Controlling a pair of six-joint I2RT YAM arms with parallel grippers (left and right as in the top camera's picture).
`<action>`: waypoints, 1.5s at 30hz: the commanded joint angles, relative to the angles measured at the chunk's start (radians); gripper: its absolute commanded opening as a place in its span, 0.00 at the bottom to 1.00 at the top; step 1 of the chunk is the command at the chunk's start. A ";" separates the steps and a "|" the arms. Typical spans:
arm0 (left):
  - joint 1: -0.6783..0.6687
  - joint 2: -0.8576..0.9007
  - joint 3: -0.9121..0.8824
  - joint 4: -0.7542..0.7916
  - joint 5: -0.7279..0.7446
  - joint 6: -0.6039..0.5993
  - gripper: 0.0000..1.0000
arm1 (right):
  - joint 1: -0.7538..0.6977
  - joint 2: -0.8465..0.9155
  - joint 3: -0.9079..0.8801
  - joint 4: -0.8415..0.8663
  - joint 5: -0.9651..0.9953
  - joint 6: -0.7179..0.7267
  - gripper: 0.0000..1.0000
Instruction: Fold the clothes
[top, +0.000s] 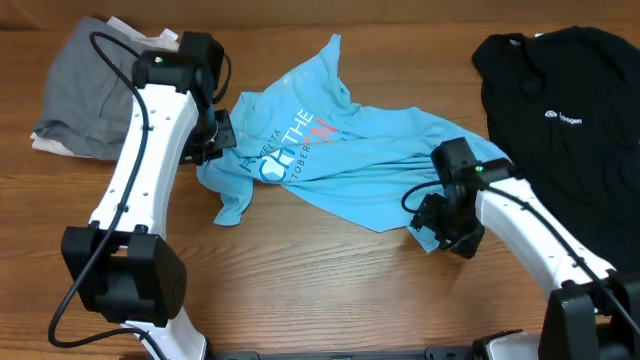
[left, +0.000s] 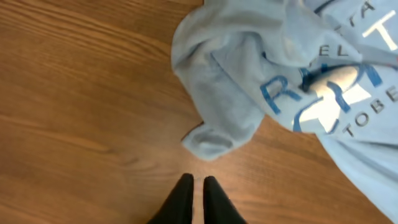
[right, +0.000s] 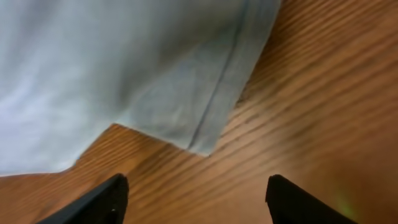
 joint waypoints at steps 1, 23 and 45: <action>0.001 -0.019 -0.056 0.046 -0.024 -0.017 0.23 | 0.003 -0.012 -0.072 0.098 -0.031 0.042 0.72; 0.001 -0.019 -0.098 0.087 -0.032 -0.010 0.28 | 0.003 0.023 -0.311 0.386 -0.017 0.086 0.22; 0.002 -0.019 -0.098 0.006 -0.024 -0.002 0.27 | -0.258 -0.113 0.274 -0.018 -0.006 -0.298 0.04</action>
